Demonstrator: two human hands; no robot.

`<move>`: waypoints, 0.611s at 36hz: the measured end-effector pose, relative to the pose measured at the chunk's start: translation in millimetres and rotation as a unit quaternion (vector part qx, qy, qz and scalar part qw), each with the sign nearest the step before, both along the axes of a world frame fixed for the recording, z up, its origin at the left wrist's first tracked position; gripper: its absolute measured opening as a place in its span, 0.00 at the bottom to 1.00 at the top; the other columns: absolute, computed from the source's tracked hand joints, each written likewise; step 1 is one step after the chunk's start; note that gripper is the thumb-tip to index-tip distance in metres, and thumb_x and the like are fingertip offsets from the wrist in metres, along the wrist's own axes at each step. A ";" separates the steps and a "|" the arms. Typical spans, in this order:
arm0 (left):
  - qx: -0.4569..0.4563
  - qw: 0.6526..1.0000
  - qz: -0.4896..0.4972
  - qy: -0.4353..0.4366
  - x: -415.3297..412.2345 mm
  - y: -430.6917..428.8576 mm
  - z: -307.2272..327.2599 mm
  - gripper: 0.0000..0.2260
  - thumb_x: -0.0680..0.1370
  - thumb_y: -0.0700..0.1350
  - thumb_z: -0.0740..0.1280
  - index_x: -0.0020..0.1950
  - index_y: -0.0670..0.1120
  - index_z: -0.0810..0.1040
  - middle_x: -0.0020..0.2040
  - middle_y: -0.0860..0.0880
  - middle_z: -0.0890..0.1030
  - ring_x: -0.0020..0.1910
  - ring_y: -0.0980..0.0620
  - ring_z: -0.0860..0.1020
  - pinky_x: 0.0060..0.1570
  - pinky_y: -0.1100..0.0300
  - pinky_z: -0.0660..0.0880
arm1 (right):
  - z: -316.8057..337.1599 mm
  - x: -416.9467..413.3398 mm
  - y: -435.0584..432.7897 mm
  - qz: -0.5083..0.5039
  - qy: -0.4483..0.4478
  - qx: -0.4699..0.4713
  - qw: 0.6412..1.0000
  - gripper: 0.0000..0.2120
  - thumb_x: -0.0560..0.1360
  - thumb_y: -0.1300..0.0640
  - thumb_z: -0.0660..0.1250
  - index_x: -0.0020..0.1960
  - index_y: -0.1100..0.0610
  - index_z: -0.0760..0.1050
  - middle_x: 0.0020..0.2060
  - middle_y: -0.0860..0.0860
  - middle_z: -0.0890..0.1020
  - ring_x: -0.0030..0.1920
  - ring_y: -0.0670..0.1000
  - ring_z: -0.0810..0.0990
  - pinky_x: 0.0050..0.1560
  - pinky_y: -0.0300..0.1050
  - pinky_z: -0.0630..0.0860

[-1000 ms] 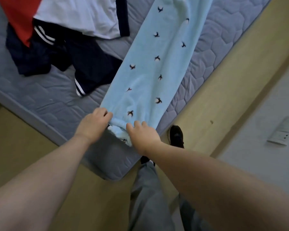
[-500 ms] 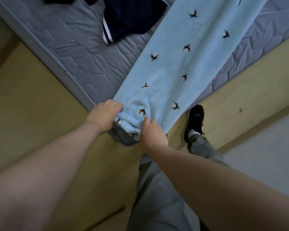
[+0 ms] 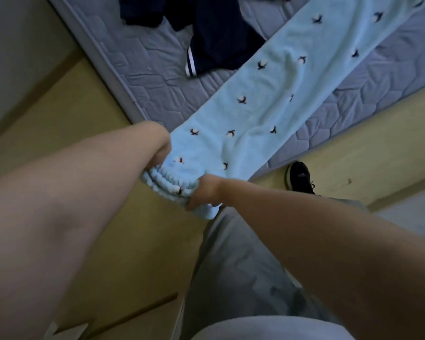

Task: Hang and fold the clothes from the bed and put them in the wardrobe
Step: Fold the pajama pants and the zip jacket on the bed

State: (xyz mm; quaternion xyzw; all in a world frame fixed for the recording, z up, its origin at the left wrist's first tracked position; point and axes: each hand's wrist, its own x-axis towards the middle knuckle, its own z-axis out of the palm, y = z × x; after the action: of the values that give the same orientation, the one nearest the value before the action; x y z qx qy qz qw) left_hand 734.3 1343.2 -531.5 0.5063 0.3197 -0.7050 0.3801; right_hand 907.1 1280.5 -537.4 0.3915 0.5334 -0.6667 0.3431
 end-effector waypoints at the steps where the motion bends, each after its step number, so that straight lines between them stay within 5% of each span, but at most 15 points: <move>1: 0.013 1.000 -0.008 -0.014 8.2 14.0 0.2 0.15 0.74 0.42 0.74 0.61 0.46 0.81 0.56 0.48 0.81 0.43 0.50 0.78 0.33 0.62 0.73 | -2.1 12.6 12.9 -0.042 -0.009 -0.013 0.999 0.17 0.67 0.50 0.79 0.46 0.56 0.75 0.45 0.52 0.79 0.41 0.51 0.79 0.35 0.44 0.82; 3: 0.050 0.998 0.006 -0.042 28.6 45.7 0.2 0.26 0.74 0.43 0.75 0.71 0.44 0.75 0.66 0.46 0.77 0.48 0.49 0.78 0.26 0.69 0.72 | -6.4 42.2 40.9 -0.130 -0.027 -0.044 0.990 0.21 0.68 0.55 0.79 0.56 0.61 0.78 0.54 0.56 0.80 0.51 0.57 0.82 0.49 0.56 0.84; 6: 0.096 0.990 0.085 -0.059 68.5 108.0 2.4 0.28 0.75 0.40 0.73 0.74 0.42 0.71 0.68 0.42 0.75 0.44 0.50 0.76 0.19 0.72 0.67 | -17.4 93.6 88.0 -0.258 -0.043 -0.119 0.958 0.17 0.70 0.62 0.76 0.58 0.60 0.78 0.55 0.56 0.82 0.53 0.57 0.83 0.52 0.57 0.83; 8: 0.116 0.979 0.146 -0.076 94.0 156.2 3.0 0.25 0.75 0.38 0.72 0.71 0.43 0.74 0.67 0.42 0.76 0.50 0.47 0.76 0.32 0.71 0.74 | -24.4 128.3 122.8 -0.320 -0.043 -0.163 0.932 0.16 0.71 0.65 0.74 0.58 0.59 0.79 0.53 0.56 0.85 0.52 0.58 0.85 0.52 0.58 0.83; 10: 0.128 0.963 0.215 -0.096 120.4 204.2 5.4 0.22 0.72 0.34 0.71 0.65 0.46 0.79 0.63 0.43 0.78 0.57 0.43 0.78 0.48 0.57 0.78 | -30.6 163.6 159.4 -0.370 -0.039 -0.192 0.908 0.17 0.71 0.67 0.73 0.59 0.58 0.79 0.50 0.56 0.86 0.50 0.59 0.86 0.49 0.59 0.83; 12: 0.163 0.939 0.276 -0.121 151.4 251.9 8.1 0.20 0.71 0.31 0.69 0.60 0.47 0.81 0.57 0.44 0.80 0.56 0.43 0.79 0.47 0.53 0.76 | -38.1 198.7 200.3 -0.403 -0.036 -0.195 0.893 0.18 0.70 0.66 0.72 0.59 0.56 0.79 0.50 0.56 0.87 0.48 0.59 0.86 0.46 0.58 0.83; 16: 0.267 0.886 0.344 -0.157 214.4 336.4 4.1 0.16 0.69 0.33 0.68 0.51 0.49 0.82 0.48 0.47 0.78 0.43 0.49 0.74 0.38 0.58 0.71 | -52.7 258.9 283.1 -0.466 -0.037 -0.112 0.877 0.18 0.69 0.64 0.72 0.58 0.58 0.80 0.51 0.58 0.86 0.49 0.58 0.86 0.46 0.54 0.84; 22: 0.403 0.823 0.357 -0.182 283.6 433.7 -26.3 0.14 0.68 0.35 0.65 0.50 0.46 0.82 0.46 0.46 0.79 0.41 0.49 0.74 0.36 0.59 0.70 | -81.9 319.1 406.8 -0.463 -0.015 0.063 0.884 0.13 0.70 0.61 0.72 0.53 0.52 0.81 0.49 0.54 0.85 0.47 0.56 0.85 0.44 0.58 0.85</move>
State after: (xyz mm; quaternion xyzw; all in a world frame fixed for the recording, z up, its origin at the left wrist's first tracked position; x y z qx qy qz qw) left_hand 1017.8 1776.9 -557.7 0.5838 0.6591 -0.2235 0.4181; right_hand 1226.1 1687.2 -619.3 0.6244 0.3271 -0.7089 -0.0222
